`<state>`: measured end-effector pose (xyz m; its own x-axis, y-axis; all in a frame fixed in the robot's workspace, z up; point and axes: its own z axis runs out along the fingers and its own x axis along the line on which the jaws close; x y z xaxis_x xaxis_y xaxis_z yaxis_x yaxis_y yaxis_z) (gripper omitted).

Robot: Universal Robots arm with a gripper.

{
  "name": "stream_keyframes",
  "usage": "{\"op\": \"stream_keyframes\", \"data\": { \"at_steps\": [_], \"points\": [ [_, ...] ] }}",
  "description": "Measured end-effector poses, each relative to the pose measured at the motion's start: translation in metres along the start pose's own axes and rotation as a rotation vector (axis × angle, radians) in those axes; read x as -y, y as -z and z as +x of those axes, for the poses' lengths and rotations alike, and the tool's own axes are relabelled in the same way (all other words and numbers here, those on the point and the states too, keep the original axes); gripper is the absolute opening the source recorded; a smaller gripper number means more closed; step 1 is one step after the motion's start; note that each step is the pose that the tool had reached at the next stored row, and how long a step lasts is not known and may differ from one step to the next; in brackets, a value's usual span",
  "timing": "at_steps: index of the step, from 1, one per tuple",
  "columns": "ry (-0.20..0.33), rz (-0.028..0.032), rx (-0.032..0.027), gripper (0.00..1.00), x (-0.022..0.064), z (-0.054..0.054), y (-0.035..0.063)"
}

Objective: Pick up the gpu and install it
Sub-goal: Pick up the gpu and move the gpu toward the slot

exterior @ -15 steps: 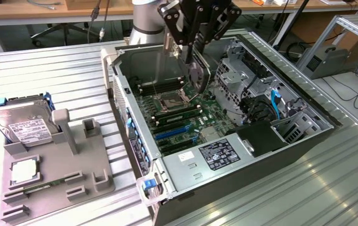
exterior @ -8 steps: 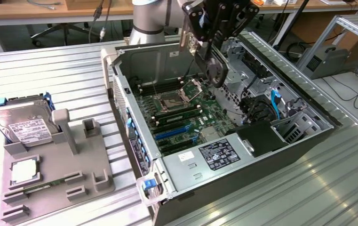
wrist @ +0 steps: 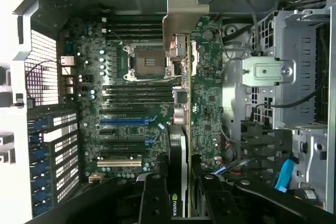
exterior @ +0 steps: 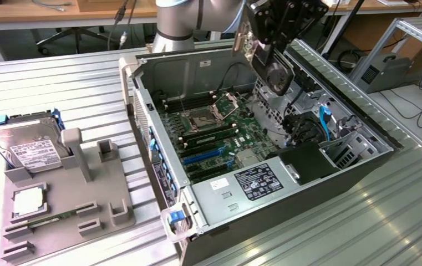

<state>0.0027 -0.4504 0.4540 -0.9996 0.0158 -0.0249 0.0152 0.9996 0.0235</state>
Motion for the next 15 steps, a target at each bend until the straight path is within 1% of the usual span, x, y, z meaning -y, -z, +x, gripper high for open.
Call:
{"op": "stream_keyframes", "data": {
  "at_steps": [3,7,9,10,14,15],
  "points": [
    [0.001,0.0000,0.0000,0.27,-0.0016,-0.017,-0.0005],
    [0.001,0.0002,-0.0001,0.27,-0.0033,-0.037,-0.0009],
    [0.002,0.0000,0.0000,0.27,-0.0037,-0.045,-0.0012],
    [0.002,0.0000,-0.0001,0.27,-0.0039,-0.047,-0.0012],
    [0.002,0.0000,-0.0001,0.27,-0.0040,-0.048,-0.0012],
    [0.002,0.0001,-0.0001,0.27,-0.0040,-0.049,-0.0013]
  ]
}}
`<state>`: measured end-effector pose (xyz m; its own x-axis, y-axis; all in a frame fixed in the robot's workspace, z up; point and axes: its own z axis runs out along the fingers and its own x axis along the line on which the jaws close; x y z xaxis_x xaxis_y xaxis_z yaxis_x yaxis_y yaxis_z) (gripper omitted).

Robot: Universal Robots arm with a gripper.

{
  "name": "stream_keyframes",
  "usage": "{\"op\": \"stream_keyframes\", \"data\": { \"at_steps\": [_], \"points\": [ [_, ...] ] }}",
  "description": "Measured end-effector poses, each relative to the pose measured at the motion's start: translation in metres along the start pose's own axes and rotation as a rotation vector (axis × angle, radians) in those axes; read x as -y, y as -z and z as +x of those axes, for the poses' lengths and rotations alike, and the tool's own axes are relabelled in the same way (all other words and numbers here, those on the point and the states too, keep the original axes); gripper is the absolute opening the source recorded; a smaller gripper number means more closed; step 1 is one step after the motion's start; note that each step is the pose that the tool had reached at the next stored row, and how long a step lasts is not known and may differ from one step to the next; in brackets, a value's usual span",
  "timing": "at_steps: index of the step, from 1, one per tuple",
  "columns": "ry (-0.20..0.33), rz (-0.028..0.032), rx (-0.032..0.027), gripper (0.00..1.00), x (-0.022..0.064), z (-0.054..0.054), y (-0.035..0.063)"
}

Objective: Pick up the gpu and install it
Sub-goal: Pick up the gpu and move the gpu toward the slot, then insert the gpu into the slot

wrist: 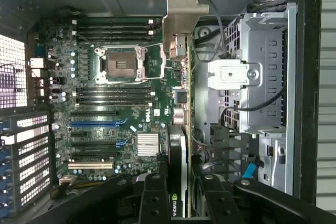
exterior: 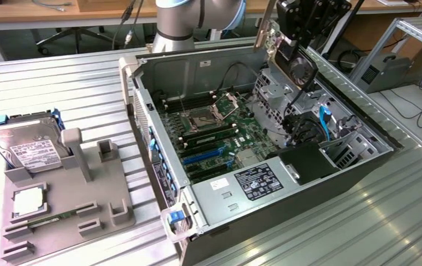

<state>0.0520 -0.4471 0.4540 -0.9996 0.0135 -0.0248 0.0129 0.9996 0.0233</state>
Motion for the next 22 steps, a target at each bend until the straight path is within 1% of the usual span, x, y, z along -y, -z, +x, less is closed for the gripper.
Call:
{"op": "stream_keyframes", "data": {
  "at_steps": [2,17,19,22],
  "points": [
    [0.000,-0.0001,0.0000,0.27,-0.0001,-0.0029,-0.0001],
    [0.000,-0.0001,0.0000,0.27,0.0000,-0.0029,-0.0001],
    [0.016,-0.0003,-0.0004,0.27,0.0000,-0.0028,-0.0001],
    [0.056,-0.0015,-0.0013,0.27,0.0000,-0.0027,-0.0002]
  ]
}}
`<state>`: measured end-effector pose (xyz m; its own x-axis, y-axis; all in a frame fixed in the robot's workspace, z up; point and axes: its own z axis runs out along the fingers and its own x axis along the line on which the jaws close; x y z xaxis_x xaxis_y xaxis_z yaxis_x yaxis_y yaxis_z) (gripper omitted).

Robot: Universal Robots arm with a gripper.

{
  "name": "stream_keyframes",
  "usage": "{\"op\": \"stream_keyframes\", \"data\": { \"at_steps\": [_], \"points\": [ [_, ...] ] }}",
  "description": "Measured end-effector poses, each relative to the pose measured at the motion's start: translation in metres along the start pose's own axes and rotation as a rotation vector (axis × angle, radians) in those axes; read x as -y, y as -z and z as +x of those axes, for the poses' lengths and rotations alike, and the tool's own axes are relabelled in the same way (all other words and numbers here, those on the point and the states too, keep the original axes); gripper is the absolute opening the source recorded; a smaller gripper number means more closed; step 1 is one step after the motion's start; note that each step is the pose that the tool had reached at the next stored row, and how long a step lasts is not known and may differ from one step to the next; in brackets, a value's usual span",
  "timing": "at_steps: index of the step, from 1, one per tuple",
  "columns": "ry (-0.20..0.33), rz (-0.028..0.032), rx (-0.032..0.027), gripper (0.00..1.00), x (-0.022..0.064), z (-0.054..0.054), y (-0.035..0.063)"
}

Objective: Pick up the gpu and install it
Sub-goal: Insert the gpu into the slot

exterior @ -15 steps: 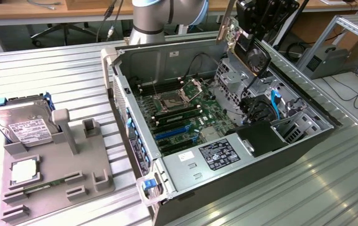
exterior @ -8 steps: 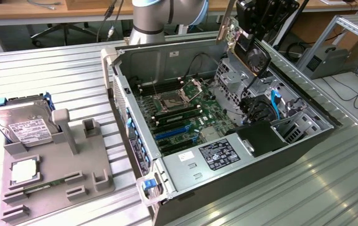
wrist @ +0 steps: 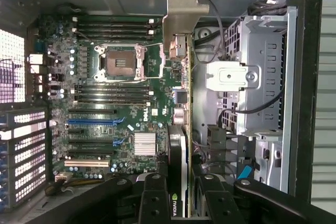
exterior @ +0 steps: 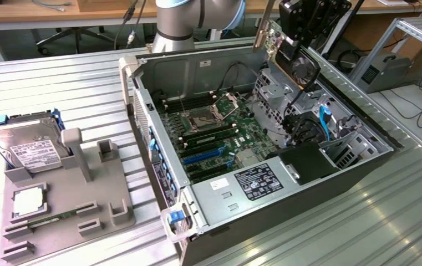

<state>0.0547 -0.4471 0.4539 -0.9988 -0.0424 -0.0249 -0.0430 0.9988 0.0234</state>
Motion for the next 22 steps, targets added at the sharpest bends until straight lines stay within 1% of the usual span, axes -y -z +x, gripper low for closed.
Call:
{"op": "stream_keyframes", "data": {
  "at_steps": [2,3,7,10,19,20,22],
  "points": [
    [0.031,-0.0007,-0.0007,0.27,0.0000,0.0001,0.0000],
    [0.062,-0.0015,-0.0014,0.27,0.0000,0.0000,-0.0002],
    [0.140,-0.0033,-0.0033,0.27,0.0000,0.0000,-0.0004],
    [0.232,-0.0056,-0.0054,0.27,0.0000,0.0000,-0.0007],
    [0.399,-0.0098,-0.0094,0.27,0.0000,0.0000,-0.0017],
    [0.434,-0.0107,-0.0101,0.27,0.0000,0.0001,-0.0019],
    [0.475,-0.0117,-0.0111,0.27,0.0000,0.0001,-0.0022]
  ]
}}
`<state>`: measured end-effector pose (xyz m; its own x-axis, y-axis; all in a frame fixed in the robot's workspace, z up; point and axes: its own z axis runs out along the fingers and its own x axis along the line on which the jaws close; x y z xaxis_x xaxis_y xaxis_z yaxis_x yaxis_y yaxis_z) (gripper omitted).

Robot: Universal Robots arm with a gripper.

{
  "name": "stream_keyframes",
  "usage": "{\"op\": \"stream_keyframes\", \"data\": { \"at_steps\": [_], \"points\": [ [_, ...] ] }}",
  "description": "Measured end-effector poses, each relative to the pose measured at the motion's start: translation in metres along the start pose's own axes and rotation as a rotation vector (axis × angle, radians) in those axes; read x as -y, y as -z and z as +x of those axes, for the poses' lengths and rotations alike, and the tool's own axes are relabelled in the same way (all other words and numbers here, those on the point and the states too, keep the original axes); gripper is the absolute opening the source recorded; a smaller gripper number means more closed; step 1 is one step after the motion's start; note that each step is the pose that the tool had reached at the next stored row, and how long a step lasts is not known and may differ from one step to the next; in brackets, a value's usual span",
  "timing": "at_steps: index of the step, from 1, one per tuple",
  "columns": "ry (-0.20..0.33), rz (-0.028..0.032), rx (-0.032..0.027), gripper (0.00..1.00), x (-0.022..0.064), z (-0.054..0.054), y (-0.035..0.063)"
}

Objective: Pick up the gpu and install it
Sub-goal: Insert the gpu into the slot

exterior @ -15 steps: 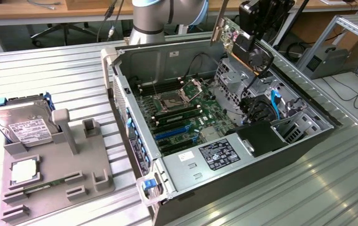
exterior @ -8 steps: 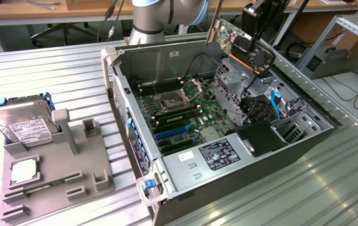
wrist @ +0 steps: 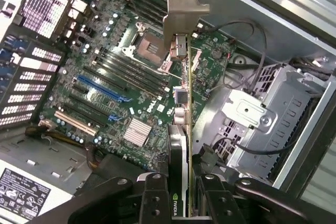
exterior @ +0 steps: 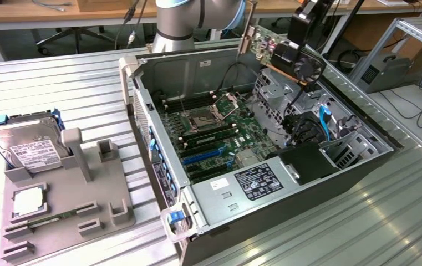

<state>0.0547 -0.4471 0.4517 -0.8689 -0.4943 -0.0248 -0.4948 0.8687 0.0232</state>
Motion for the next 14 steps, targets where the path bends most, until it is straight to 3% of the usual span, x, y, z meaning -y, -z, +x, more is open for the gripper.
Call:
{"op": "stream_keyframes", "data": {
  "at_steps": [10,12,14],
  "points": [
    [0.221,-0.0054,-0.0052,0.27,0.0000,0.0000,-0.0017],
    [0.293,-0.0072,-0.0068,0.27,0.0001,0.0000,-0.0023],
    [0.333,-0.0083,-0.0077,0.27,0.0001,0.0001,-0.0027]
  ]
}}
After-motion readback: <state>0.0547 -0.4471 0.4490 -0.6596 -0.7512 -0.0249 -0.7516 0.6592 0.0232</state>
